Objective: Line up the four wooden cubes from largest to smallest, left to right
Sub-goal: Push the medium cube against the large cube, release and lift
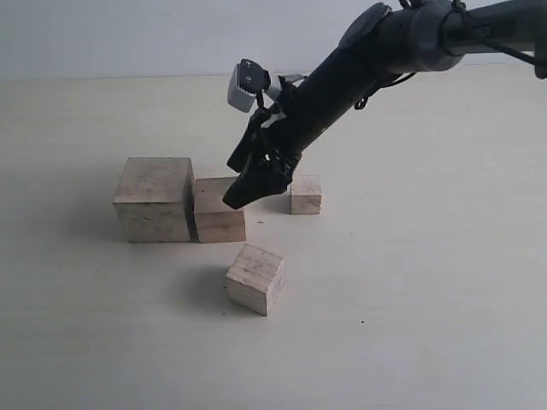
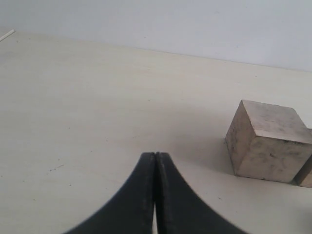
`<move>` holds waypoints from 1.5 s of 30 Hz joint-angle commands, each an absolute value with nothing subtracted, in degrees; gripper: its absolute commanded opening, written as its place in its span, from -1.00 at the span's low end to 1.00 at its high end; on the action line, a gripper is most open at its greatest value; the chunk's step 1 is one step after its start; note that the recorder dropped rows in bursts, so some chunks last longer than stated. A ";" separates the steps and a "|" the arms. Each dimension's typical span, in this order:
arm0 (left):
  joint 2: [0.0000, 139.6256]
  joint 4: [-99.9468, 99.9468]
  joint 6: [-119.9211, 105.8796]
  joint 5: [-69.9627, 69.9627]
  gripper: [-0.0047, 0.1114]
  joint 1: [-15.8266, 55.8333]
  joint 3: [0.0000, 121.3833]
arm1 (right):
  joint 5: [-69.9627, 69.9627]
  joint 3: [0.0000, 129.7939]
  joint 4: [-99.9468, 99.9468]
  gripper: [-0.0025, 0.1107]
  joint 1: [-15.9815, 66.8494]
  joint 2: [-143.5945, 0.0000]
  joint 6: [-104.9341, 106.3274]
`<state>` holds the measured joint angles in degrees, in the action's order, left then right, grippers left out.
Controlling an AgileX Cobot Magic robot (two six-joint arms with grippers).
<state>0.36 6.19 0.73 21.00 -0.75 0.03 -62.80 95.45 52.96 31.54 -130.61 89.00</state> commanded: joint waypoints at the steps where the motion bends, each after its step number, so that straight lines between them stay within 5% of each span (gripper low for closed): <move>1: 0.00 6.13 0.65 20.69 -0.92 -0.37 0.00 | -62.58 95.29 53.00 0.38 31.36 -126.70 86.72; 9: 0.00 6.13 0.65 20.69 -0.92 -0.37 0.00 | -60.01 95.29 36.75 -0.03 31.36 -124.80 67.10; 45: 0.00 6.13 0.65 20.69 -0.92 -0.37 0.00 | -56.34 95.25 36.79 -0.03 34.62 -130.02 62.81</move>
<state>0.36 6.19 0.73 21.00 -0.75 0.03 -57.19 95.45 35.85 34.60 -130.15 62.25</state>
